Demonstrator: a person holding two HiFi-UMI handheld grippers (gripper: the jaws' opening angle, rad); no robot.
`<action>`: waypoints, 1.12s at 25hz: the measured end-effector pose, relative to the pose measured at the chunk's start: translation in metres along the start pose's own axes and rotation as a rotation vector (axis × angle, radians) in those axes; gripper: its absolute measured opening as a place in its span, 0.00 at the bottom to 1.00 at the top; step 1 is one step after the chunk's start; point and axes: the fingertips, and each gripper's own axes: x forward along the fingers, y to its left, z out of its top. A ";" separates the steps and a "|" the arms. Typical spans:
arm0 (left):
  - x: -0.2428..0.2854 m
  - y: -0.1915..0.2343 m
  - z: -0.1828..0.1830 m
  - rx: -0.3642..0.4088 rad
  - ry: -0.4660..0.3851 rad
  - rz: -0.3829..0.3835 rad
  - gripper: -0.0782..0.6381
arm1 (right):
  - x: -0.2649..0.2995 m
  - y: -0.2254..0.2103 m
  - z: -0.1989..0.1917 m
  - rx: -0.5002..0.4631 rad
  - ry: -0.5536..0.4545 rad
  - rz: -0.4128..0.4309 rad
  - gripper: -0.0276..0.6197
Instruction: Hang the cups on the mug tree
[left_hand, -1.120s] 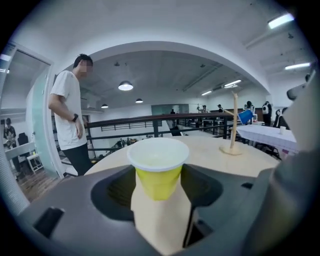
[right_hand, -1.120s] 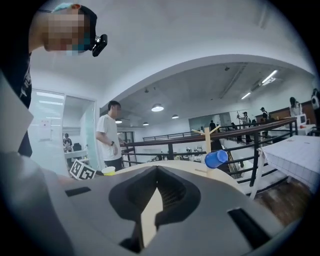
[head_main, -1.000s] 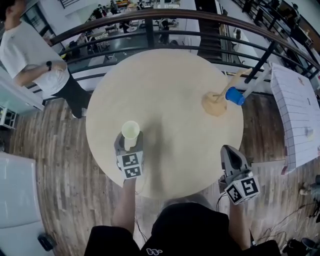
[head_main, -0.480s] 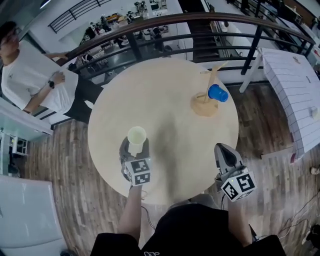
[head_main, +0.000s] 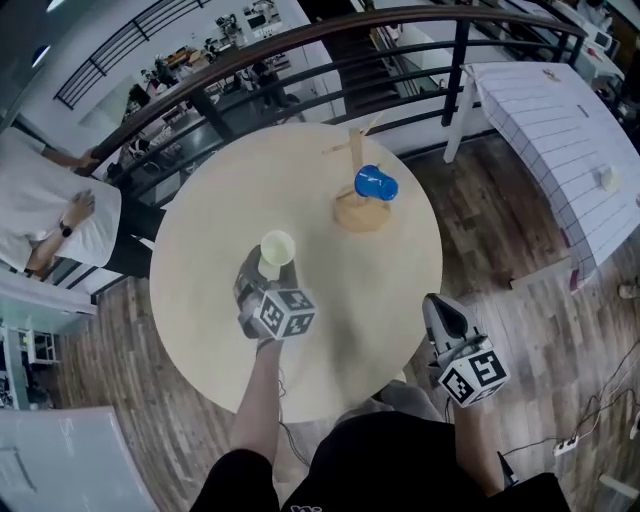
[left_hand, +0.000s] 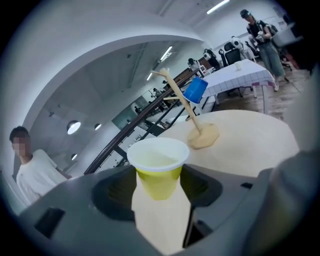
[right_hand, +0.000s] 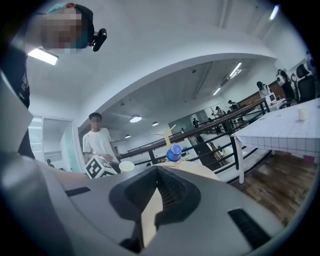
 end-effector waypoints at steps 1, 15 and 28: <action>0.012 -0.006 0.005 0.017 0.011 -0.011 0.49 | -0.004 -0.004 0.000 0.015 -0.003 -0.003 0.06; 0.114 -0.058 0.058 0.409 0.251 -0.001 0.49 | -0.044 -0.056 -0.014 0.096 0.026 -0.064 0.06; 0.146 -0.102 0.116 0.808 0.256 0.080 0.48 | -0.054 -0.082 -0.037 0.174 0.059 -0.107 0.06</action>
